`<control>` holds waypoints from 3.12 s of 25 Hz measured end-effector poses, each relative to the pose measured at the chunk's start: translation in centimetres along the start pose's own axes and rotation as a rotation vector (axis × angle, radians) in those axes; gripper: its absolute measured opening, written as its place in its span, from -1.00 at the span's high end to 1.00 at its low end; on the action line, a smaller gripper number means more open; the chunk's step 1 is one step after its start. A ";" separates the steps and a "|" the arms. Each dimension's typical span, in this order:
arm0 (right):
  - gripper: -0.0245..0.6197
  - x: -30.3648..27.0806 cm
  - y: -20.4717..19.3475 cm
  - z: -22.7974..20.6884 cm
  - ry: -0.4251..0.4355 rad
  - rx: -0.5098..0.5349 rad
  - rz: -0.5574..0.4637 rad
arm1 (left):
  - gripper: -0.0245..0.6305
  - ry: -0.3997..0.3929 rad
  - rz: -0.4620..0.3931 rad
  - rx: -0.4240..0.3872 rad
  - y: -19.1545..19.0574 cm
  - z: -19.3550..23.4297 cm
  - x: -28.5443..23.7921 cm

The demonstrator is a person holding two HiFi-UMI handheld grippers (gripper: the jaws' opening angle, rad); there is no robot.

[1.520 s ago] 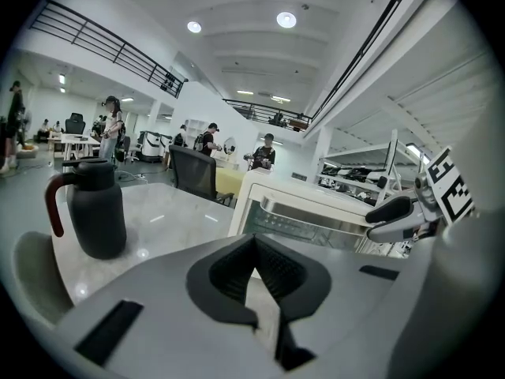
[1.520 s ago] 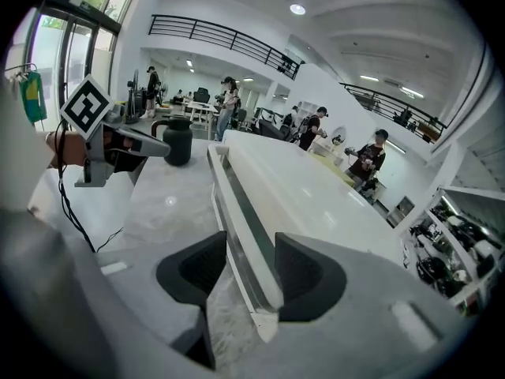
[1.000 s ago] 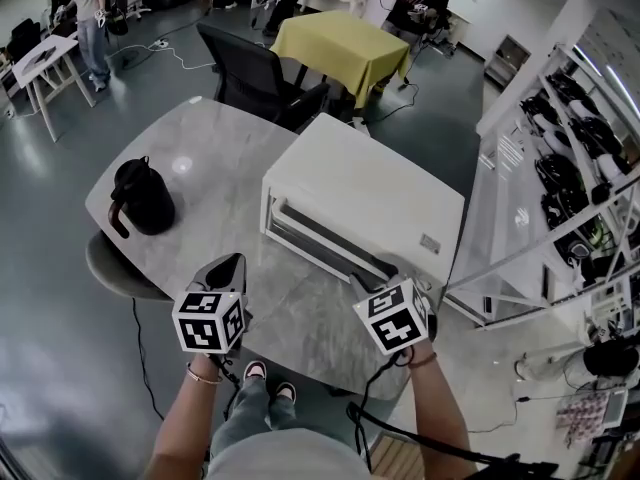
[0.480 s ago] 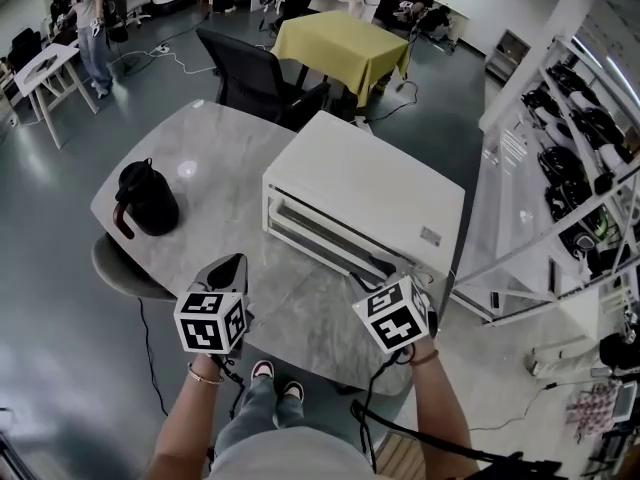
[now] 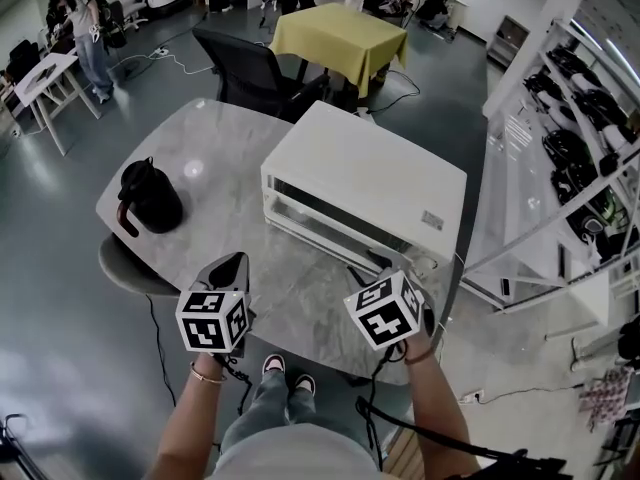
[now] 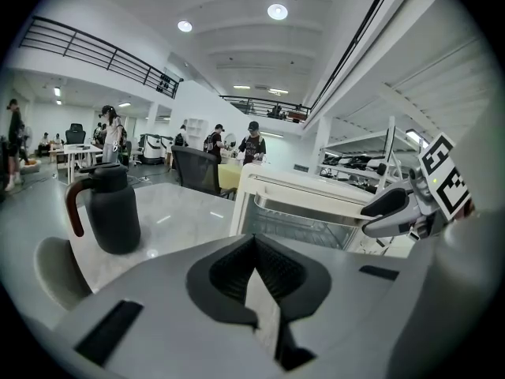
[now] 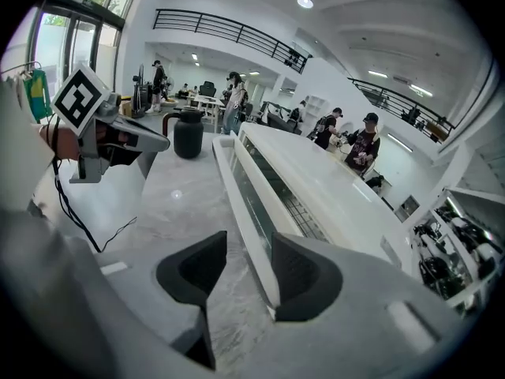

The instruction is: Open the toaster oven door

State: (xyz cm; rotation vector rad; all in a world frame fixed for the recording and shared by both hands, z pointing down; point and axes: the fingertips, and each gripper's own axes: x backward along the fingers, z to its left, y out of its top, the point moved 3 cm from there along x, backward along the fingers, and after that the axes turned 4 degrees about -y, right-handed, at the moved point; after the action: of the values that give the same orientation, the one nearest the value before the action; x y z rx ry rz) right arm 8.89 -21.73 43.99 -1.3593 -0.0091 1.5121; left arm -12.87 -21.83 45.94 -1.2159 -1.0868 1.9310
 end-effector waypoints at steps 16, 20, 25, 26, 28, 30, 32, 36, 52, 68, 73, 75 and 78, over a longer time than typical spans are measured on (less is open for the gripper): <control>0.38 0.7 -0.8 2.0 -0.002 -0.204 0.025 | 0.91 -0.001 0.008 -0.008 -0.6 -0.7 1.1; 0.38 1.0 -1.2 2.7 0.012 -0.213 0.003 | 0.91 -0.003 0.011 -0.007 -0.9 -0.6 1.2; 0.38 1.2 -1.6 3.6 0.025 -0.264 0.003 | 0.91 -0.002 0.015 -0.002 -1.1 -0.4 1.3; 0.38 1.2 -1.8 3.8 0.024 -0.277 0.000 | 0.91 -0.002 0.015 -0.001 -1.1 -0.4 1.3; 0.38 1.2 -1.9 4.1 0.022 -0.293 -0.015 | 0.91 -0.001 0.016 0.004 -1.2 -0.3 1.3; 0.38 1.2 -1.9 4.3 0.015 -0.315 -0.027 | 0.91 0.000 0.018 0.006 -1.2 -0.2 1.4; 0.38 1.4 -2.1 4.4 0.003 -0.348 -0.021 | 0.91 0.001 0.018 0.006 -1.2 -0.1 1.4; 0.40 1.4 -2.4 4.7 -0.001 -0.371 -0.018 | 0.91 0.001 0.022 0.005 -1.3 0.0 1.2; 0.43 1.3 -4.7 7.4 0.022 -0.489 -0.031 | 0.91 0.013 0.061 -0.006 -2.3 0.7 1.0; 0.43 0.9 -6.7 10.4 -0.079 -0.635 -0.106 | 0.91 0.044 0.129 -0.020 -4.9 1.1 1.9; 0.43 0.2 -7.9 11.7 -0.106 -0.725 -0.110 | 0.91 0.049 0.144 -0.017 -5.8 1.1 1.9; 0.43 -0.1 -8.5 12.1 -0.120 -0.743 -0.112 | 0.91 0.055 0.151 -0.016 -6.1 1.3 1.9; 0.43 -0.4 -8.9 12.6 -0.135 -0.774 -0.117 | 0.91 0.064 0.161 -0.013 -6.6 1.7 2.0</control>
State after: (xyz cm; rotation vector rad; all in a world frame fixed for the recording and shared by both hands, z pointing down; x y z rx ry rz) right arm 5.58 -10.54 54.12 -1.8015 -0.8169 1.5588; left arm -14.76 -17.52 51.27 -1.4001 -0.9961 1.9915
